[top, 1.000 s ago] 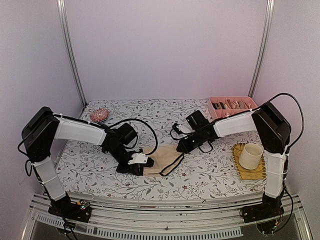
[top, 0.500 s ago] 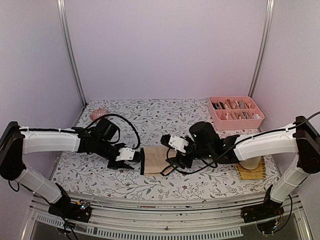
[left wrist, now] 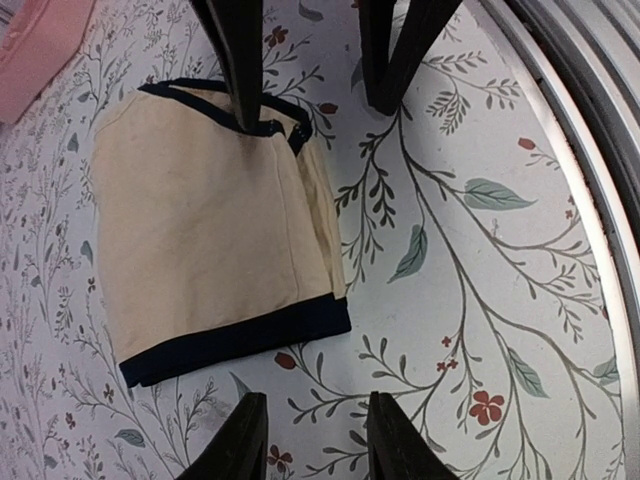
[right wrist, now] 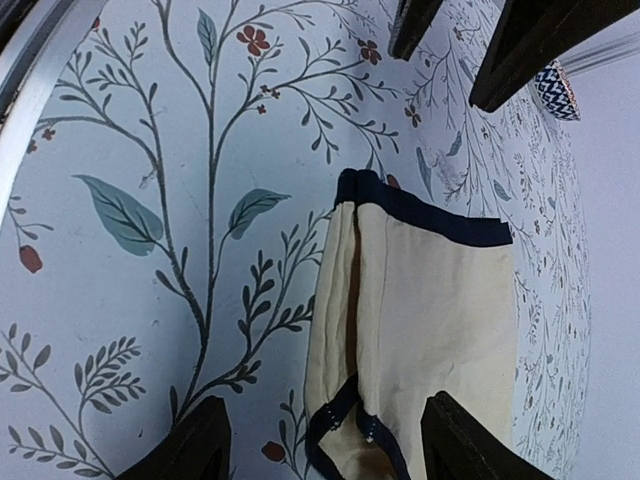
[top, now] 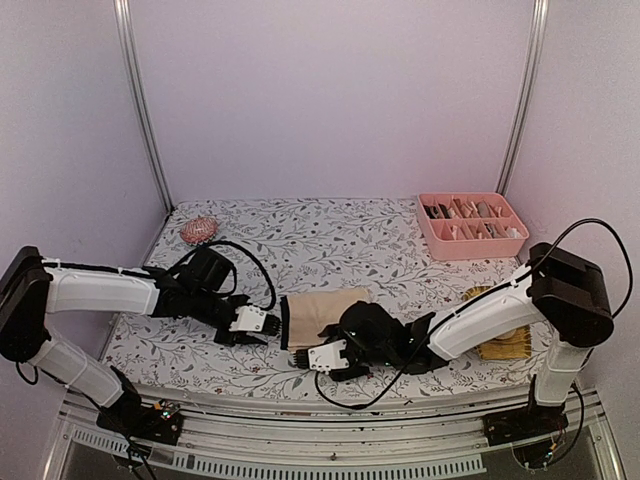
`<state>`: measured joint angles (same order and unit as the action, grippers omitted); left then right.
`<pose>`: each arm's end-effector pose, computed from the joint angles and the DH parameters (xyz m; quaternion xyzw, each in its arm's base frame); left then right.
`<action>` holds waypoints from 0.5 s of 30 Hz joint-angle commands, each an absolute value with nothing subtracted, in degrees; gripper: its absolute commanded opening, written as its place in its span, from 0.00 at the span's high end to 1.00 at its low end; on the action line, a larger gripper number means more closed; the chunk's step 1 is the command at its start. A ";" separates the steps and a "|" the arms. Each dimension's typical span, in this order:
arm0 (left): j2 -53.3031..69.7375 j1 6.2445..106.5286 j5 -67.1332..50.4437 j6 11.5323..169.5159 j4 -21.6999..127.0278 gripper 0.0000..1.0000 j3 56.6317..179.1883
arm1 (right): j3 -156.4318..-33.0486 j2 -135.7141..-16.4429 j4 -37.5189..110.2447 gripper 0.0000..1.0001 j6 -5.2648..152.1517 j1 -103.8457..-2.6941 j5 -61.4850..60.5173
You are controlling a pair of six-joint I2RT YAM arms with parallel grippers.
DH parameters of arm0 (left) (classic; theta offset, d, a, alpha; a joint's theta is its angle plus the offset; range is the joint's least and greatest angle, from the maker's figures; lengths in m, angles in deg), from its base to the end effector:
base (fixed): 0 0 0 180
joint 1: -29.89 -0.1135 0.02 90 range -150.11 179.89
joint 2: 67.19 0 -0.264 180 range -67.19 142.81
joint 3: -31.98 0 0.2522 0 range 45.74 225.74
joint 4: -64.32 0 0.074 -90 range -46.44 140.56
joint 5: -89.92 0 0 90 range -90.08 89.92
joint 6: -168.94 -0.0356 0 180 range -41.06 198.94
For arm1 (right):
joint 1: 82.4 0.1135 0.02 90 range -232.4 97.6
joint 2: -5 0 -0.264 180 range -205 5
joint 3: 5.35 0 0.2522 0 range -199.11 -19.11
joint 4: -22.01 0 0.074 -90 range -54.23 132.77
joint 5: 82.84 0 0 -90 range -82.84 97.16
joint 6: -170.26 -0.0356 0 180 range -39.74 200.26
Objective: Roll the underwear
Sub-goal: Pick up the underwear from the center of the board.
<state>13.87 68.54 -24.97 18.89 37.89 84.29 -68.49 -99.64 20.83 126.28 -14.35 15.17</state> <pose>0.1943 -0.1746 0.1657 0.7489 0.5581 -0.1478 0.3253 0.1388 0.3310 0.1311 -0.7436 0.5172 0.0179 0.4234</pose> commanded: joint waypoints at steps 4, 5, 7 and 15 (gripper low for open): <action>12.42 67.96 -26.19 18.82 39.55 0.63 82.75 | -72.79 -105.73 19.79 0.35 129.47 -13.58 24.04; 12.37 68.01 -26.26 18.83 39.51 0.63 82.81 | -73.19 -106.34 20.08 0.36 129.41 -13.57 24.81; 12.09 67.95 -26.36 18.84 39.57 0.63 82.75 | -73.61 -107.16 20.65 0.39 129.51 -13.53 25.83; 11.56 67.68 -26.19 18.48 38.93 0.63 82.84 | -75.46 -108.02 27.15 0.60 128.63 -12.99 24.47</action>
